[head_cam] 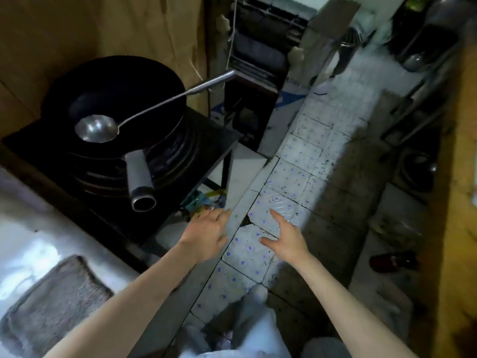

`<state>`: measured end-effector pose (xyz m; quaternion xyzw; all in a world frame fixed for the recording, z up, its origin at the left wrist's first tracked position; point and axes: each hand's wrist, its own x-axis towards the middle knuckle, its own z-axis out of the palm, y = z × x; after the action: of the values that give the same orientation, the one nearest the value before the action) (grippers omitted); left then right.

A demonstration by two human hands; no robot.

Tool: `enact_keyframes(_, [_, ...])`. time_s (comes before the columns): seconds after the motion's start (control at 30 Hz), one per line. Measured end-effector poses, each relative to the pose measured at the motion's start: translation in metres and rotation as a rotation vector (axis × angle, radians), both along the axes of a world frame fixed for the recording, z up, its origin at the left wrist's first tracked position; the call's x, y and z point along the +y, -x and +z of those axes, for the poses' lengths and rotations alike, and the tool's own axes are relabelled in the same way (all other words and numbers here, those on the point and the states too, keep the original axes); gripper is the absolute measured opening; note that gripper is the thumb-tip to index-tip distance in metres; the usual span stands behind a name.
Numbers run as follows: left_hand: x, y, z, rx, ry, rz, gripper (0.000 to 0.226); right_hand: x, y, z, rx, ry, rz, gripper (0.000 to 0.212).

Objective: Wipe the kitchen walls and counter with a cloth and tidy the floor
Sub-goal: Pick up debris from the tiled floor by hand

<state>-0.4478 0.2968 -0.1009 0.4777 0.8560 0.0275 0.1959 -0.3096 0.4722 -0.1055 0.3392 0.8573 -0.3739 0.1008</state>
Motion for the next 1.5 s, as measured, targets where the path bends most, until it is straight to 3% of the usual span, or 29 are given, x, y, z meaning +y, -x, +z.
enact_keyframes(0.13, [0.066,0.009,-0.001,-0.059,-0.029,0.022,0.071,0.054,-0.008,0.004,-0.010,-0.034,-0.031,0.085])
enact_keyframes(0.4, [0.186,0.015,-0.013,-0.235,-0.116,0.147,0.067,0.162,-0.028,0.004,-0.008,0.012,-0.191,0.062])
enact_keyframes(0.77, [0.319,0.035,-0.031,-0.437,-0.145,0.137,0.044,0.270,-0.015,-0.014,-0.050,0.132,-0.370,0.050])
enact_keyframes(1.2, [0.484,0.131,-0.057,-0.502,-0.087,-0.035,0.031,0.415,0.068,-0.027,-0.117,0.176,-0.539,0.043])
enact_keyframes(1.5, [0.583,0.164,-0.082,-0.521,0.007,-0.045,0.030,0.517,0.096,-0.056,-0.178,0.232,-0.593,0.043])
